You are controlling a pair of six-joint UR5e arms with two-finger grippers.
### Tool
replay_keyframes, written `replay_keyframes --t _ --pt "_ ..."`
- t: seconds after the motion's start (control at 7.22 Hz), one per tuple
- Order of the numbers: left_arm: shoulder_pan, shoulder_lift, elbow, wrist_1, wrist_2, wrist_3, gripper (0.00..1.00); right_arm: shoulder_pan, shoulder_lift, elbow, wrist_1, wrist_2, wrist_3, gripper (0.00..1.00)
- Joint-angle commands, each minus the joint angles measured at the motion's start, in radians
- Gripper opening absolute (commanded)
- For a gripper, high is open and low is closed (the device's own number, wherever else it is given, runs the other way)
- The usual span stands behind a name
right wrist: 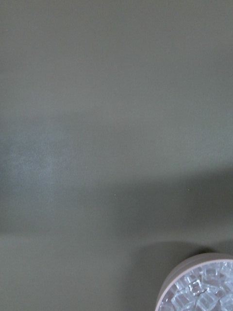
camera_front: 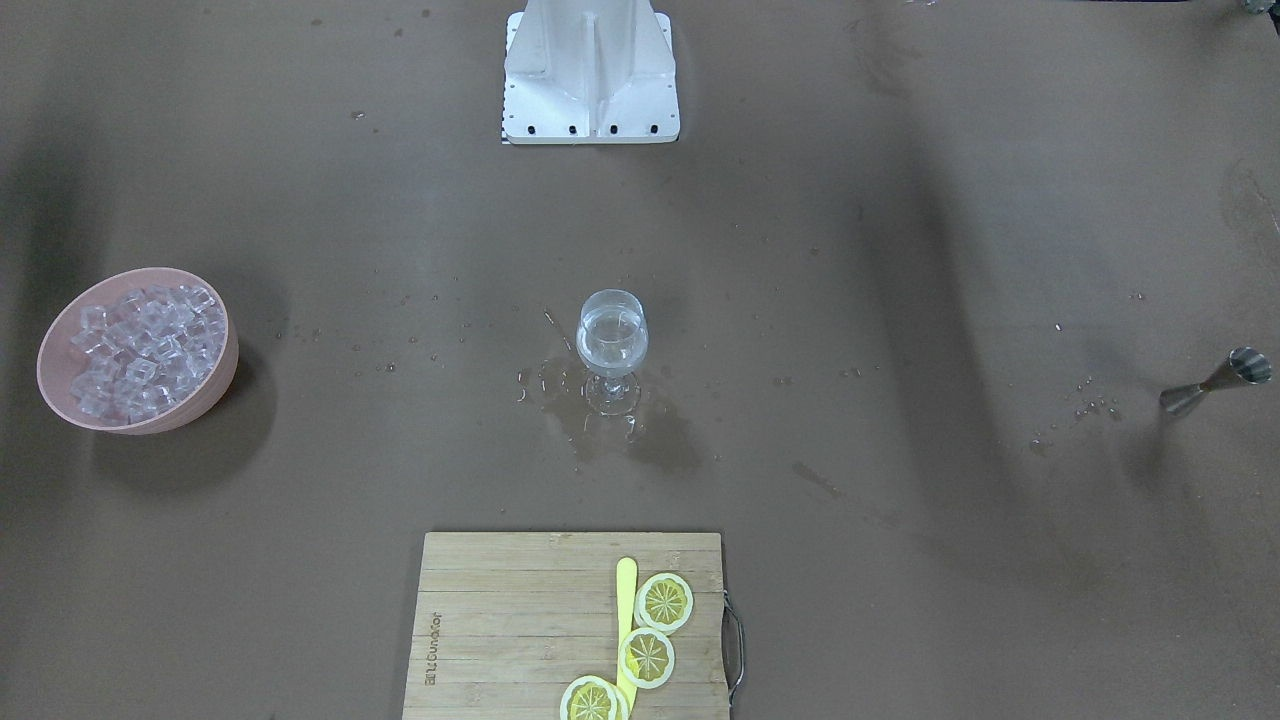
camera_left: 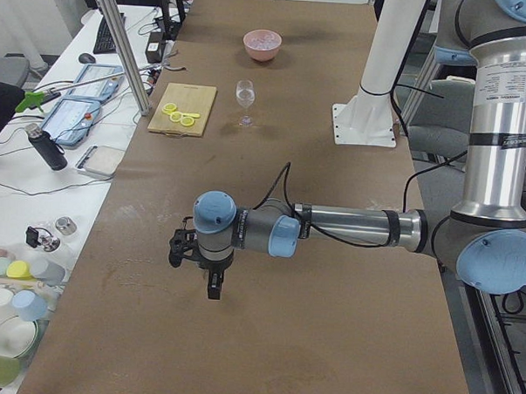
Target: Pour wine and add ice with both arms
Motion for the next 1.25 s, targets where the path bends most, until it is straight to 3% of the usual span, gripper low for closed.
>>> replay_keyframes --t 0.0,0.28,0.42,0.83,1.11 --pt "0.039 0.054 0.056 -0.290 0.008 -0.170 0.98 -0.046 0.000 0.086 -0.010 0.013 0.063 1.00" --pt "0.088 0.080 0.156 -0.643 0.039 -0.399 0.98 -0.126 -0.008 0.166 -0.010 0.017 0.184 1.00" --pt "0.149 0.086 0.179 -0.767 0.112 -0.504 0.98 -0.161 -0.008 0.187 -0.007 0.018 0.237 1.00" --pt "0.248 0.109 0.189 -1.011 0.295 -0.635 0.98 -0.247 -0.037 0.198 0.011 0.013 0.279 1.00" --pt "0.362 0.111 0.257 -1.150 0.486 -0.707 0.98 -0.321 -0.060 0.198 0.124 -0.003 0.395 1.00"
